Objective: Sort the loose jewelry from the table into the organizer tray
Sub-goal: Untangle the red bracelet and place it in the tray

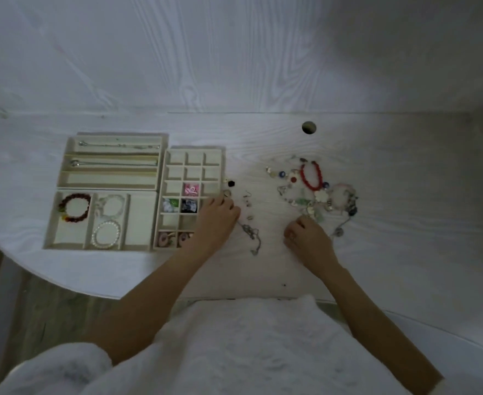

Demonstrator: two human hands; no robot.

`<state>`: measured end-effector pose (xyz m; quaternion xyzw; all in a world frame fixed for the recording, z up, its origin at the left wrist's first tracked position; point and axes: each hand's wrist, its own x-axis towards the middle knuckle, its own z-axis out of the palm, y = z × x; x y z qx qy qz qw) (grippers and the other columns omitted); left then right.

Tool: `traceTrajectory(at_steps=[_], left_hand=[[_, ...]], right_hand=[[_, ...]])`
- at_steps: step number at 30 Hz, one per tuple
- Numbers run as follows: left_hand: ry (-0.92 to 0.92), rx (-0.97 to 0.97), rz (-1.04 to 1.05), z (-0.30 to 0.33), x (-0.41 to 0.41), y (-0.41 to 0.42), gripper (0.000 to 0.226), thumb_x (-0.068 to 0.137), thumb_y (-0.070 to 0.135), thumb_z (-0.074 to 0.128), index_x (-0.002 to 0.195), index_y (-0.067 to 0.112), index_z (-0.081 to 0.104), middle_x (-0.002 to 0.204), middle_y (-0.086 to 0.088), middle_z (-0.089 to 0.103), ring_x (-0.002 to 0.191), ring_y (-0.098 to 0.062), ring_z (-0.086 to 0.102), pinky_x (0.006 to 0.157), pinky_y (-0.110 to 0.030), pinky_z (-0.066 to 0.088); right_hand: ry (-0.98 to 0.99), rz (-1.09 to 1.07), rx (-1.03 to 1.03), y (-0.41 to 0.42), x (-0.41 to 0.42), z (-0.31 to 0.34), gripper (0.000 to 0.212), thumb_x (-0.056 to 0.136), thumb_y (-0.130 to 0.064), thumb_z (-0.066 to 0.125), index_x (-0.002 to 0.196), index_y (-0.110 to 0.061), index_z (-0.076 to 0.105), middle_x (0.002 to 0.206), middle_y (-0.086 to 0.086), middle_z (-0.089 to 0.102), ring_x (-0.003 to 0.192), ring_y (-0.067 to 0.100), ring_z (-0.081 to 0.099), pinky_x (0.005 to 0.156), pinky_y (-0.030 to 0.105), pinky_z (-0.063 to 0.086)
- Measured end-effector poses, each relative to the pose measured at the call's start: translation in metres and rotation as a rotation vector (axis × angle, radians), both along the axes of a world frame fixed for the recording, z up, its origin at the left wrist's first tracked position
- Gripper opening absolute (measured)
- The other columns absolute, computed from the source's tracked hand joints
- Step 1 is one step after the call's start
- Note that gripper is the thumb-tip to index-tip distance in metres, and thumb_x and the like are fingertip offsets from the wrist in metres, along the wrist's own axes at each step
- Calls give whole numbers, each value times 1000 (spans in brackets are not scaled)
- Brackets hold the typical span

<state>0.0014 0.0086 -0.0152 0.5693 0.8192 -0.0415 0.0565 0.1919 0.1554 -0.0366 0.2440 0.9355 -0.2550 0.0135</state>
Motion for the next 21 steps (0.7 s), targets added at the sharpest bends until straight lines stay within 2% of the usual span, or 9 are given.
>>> traceTrajectory(at_steps=[3, 5, 8, 11, 14, 16, 18, 20, 21], left_hand=[[44, 42, -31, -5, 0, -1, 12, 65, 13, 76, 68, 13, 64, 70, -7, 60, 70, -27, 58, 67, -33, 29], [77, 76, -62, -7, 4, -1, 11, 70, 14, 74, 75, 11, 65, 75, -7, 62, 76, -27, 57, 69, -32, 27], [-5, 191, -23, -2, 9, 1, 15, 83, 20, 49, 78, 11, 60, 76, -6, 61, 78, -24, 49, 66, -31, 25], [-120, 262, 36, 8, 11, 4, 9, 80, 16, 49, 79, 11, 57, 73, -6, 64, 78, -27, 57, 66, -31, 26], [-260, 360, 126, 14, 7, 7, 13, 86, 19, 47, 81, 10, 56, 75, -5, 62, 83, -21, 52, 68, -31, 32], [-473, 435, 231, 23, 3, 9, 4, 90, 12, 55, 91, 10, 58, 81, 0, 58, 83, -12, 49, 68, -30, 40], [-705, 506, 358, 33, -3, 8, 10, 91, 6, 58, 99, 12, 59, 83, 9, 57, 80, -5, 53, 70, -22, 44], [-865, 560, 477, 40, -11, 7, 9, 92, 10, 59, 100, 14, 61, 85, 8, 64, 83, -6, 59, 72, -24, 48], [-943, 579, 534, 42, -16, 6, 8, 91, 14, 61, 99, 13, 63, 87, 4, 67, 86, -10, 62, 76, -29, 50]], right_hand=[[95, -41, 96, 13, -5, 3, 10, 77, -4, 70, 74, -6, 61, 77, 10, 55, 69, 29, 53, 64, 36, 46], [141, 10, 75, 9, -19, 7, 6, 83, -13, 64, 84, -7, 65, 84, 10, 59, 79, 29, 55, 72, 36, 45], [117, 67, -152, -12, -47, 17, 35, 83, -24, 67, 114, -10, 61, 105, 7, 61, 96, 24, 52, 83, 33, 43], [59, 25, -431, -27, -76, 29, 55, 82, -25, 69, 131, -13, 47, 112, 4, 62, 101, 21, 51, 81, 31, 43], [62, 7, -592, -24, -89, 36, 45, 85, -19, 65, 125, -16, 46, 98, 6, 69, 87, 21, 62, 73, 35, 49], [66, -34, -672, -14, -89, 42, 33, 86, -15, 61, 116, -17, 50, 88, 2, 70, 78, 17, 64, 71, 34, 50], [64, -61, -704, 0, -86, 48, 18, 87, -14, 59, 104, -19, 58, 80, -2, 69, 75, 15, 65, 71, 33, 51], [81, -55, -673, 16, -82, 56, 7, 90, -17, 57, 93, -18, 64, 71, -7, 65, 69, 10, 64, 68, 29, 51], [103, -49, -669, 22, -80, 61, 9, 92, -17, 56, 89, -17, 65, 68, -7, 64, 65, 7, 62, 65, 24, 49]])
